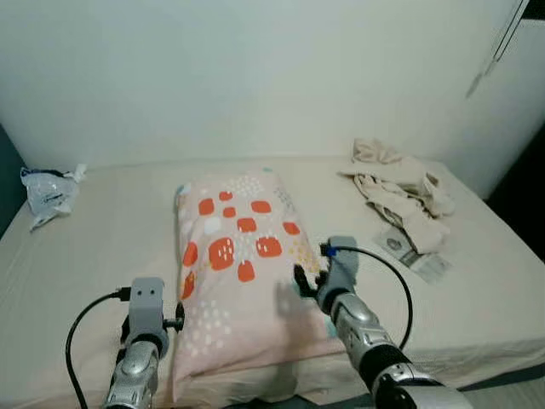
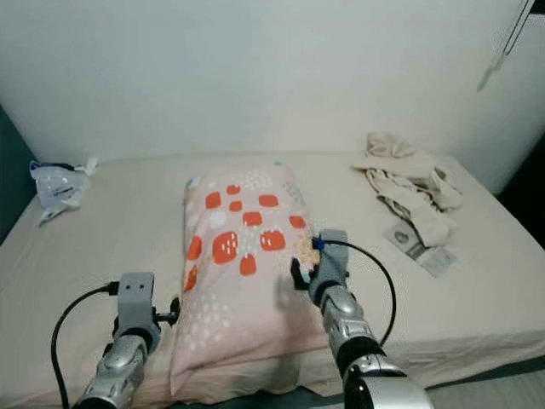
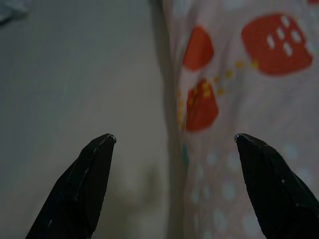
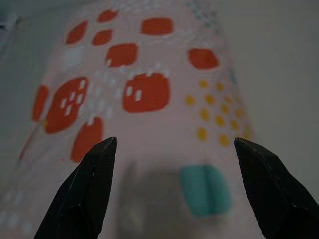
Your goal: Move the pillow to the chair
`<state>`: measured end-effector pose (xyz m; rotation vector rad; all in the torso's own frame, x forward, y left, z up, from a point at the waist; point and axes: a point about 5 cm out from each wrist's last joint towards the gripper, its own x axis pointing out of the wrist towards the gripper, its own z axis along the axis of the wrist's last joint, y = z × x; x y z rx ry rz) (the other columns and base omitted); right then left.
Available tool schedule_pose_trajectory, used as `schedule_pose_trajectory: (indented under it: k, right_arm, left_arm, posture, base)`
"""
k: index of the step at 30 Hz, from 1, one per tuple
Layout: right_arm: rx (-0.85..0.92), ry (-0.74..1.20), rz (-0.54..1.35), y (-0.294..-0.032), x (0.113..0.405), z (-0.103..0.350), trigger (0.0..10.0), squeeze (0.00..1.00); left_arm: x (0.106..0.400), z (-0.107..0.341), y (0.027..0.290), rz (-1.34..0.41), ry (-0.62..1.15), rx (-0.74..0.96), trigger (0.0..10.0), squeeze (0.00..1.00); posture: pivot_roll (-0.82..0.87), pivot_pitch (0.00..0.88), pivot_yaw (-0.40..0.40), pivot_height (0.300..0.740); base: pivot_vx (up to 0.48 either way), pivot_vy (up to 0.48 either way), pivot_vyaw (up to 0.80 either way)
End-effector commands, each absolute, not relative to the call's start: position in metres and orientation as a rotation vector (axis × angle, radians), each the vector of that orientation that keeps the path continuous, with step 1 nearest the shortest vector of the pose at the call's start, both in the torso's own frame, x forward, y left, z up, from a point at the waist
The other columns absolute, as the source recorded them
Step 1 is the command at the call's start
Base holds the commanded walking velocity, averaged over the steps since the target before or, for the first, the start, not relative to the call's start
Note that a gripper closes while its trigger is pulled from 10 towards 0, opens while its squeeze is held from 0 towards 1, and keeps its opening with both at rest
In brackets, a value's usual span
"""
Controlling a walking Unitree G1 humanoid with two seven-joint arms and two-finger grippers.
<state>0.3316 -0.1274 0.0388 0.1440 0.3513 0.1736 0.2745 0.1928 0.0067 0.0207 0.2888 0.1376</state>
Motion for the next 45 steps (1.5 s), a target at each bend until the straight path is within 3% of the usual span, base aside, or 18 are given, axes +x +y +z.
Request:
schedule_pose_trajectory:
  k: [1,9,11,14,16,21,23,24,29,41,42,43,45]
  right_arm:
    - [0.145,0.377,0.201,-0.126,0.327,0.032,10.0,0.0]
    - [0.184,0.497,0.266,-0.118,0.319,0.019,10.0,0.0]
    - [0.116,0.652,0.427,-0.103,0.302,0.002,10.0,0.0]
    - [0.056,0.691,0.476,-0.1,0.296,-0.004,10.0,0.0]
    - [-0.076,0.731,0.443,-0.108,0.29,-0.012,10.0,0.0]
    - [-0.237,0.692,0.362,-0.123,0.293,-0.012,10.0,0.0]
    - [-0.486,0.635,0.363,-0.133,0.299,-0.006,10.0,0.0]
    - [-0.486,0.635,0.363,-0.133,0.299,-0.006,10.0,0.0]
    - [-0.833,0.474,0.45,-0.133,0.317,0.014,10.0,0.0]
    - [-0.959,0.46,0.611,-0.127,0.313,0.011,10.0,0.0]
    - [-0.904,0.488,0.634,-0.127,0.311,0.009,8.4,0.0]
    - [-0.837,0.519,0.651,-0.127,0.309,0.007,4.6,0.0]
    - [-0.731,0.57,0.667,-0.128,0.305,0.004,4.5,0.0]
  left_arm:
    - [0.267,0.001,0.19,0.141,0.306,0.01,10.0,0.0]
    - [0.264,0.006,0.198,0.169,0.281,-0.023,10.0,0.0]
    - [0.263,0.006,0.2,0.14,0.293,0.003,10.0,0.0]
    - [0.264,0.007,0.2,0.132,0.29,0.011,10.0,0.0]
    - [0.266,0.011,0.201,0.128,0.278,0.021,10.0,0.0]
    - [0.268,0.016,0.203,0.127,0.267,0.024,10.0,0.0]
    - [0.269,0.019,0.205,0.118,0.266,0.04,10.0,0.0]
    - [0.269,0.019,0.205,0.118,0.266,0.04,10.0,0.0]
    - [0.265,0.026,0.217,0.137,0.256,0.062,10.0,0.0]
    - [0.253,0.025,0.218,0.163,0.271,0.059,10.0,0.0]
    - [0.253,0.025,0.218,0.163,0.274,0.058,10.0,0.0]
    - [0.252,0.025,0.217,0.162,0.278,0.059,10.0,0.0]
    - [0.252,0.026,0.217,0.164,0.284,0.06,10.0,0.0]
  posture:
    - [0.09,0.077,-0.051,0.74]
    - [0.11,0.105,-0.058,0.74]
    - [0.11,0.11,-0.05,0.74]
    - [0.12,0.111,-0.049,0.74]
    - [0.12,0.117,-0.043,0.74]
    - [0.13,0.132,-0.031,0.74]
    - [0.14,0.162,-0.026,0.74]
    - [0.14,0.162,-0.026,0.74]
    - [0.18,0.21,-0.036,0.74]
    - [0.2,0.239,-0.051,0.74]
    - [0.2,0.241,-0.052,0.74]
    - [0.2,0.242,-0.055,0.74]
    - [0.21,0.242,-0.059,0.74]
  base:
    - [0.0,0.0,0.0]
    - [0.0,0.0,0.0]
    - [0.0,0.0,0.0]
    - [0.0,0.0,0.0]
    - [0.0,0.0,0.0]
    - [0.0,0.0,0.0]
    - [0.0,0.0,0.0]
    - [0.0,0.0,0.0]
    - [0.0,0.0,0.0]
    - [0.0,0.0,0.0]
    - [0.0,0.0,0.0]
    - [0.0,0.0,0.0]
    - [0.0,0.0,0.0]
